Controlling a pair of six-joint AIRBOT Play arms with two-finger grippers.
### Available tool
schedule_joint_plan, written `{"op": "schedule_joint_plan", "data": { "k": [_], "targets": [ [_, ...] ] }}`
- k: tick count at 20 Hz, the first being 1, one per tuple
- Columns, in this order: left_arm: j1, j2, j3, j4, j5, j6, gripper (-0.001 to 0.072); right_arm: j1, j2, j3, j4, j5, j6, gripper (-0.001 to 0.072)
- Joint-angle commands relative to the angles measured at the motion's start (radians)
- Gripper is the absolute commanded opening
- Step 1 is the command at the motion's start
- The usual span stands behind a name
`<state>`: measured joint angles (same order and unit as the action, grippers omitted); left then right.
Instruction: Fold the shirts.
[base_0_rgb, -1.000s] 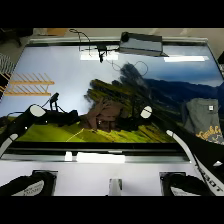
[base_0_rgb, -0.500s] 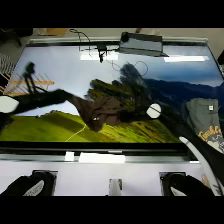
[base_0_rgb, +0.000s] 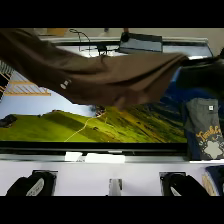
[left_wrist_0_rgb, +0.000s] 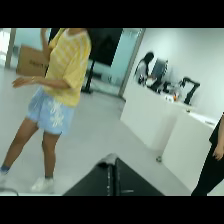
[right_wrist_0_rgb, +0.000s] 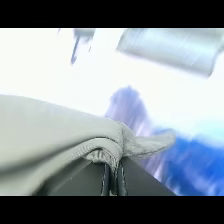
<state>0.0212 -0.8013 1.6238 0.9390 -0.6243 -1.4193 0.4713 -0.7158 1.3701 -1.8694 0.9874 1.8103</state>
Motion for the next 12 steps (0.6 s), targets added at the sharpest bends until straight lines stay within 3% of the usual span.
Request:
{"op": "schedule_joint_plan", "data": {
  "k": [1, 6, 12],
  "targets": [
    [0.016, 0.058, 0.117, 0.007, 0.019, -0.015, 0.0034, 0.000, 0.113, 0.095, -0.090, 0.029, 0.077, 0.0030],
    [0.018, 0.104, 0.117, 0.073, 0.011, 0.012, 0.0034, 0.000, 0.166, 0.096, -0.089, 0.099, 0.108, 0.0030],
    [0.018, 0.038, 0.028, 0.199, -0.102, 0.009, 0.0034, 0.000, 0.060, 0.019, -0.043, 0.547, 0.106, 0.0032]
  ]
}}
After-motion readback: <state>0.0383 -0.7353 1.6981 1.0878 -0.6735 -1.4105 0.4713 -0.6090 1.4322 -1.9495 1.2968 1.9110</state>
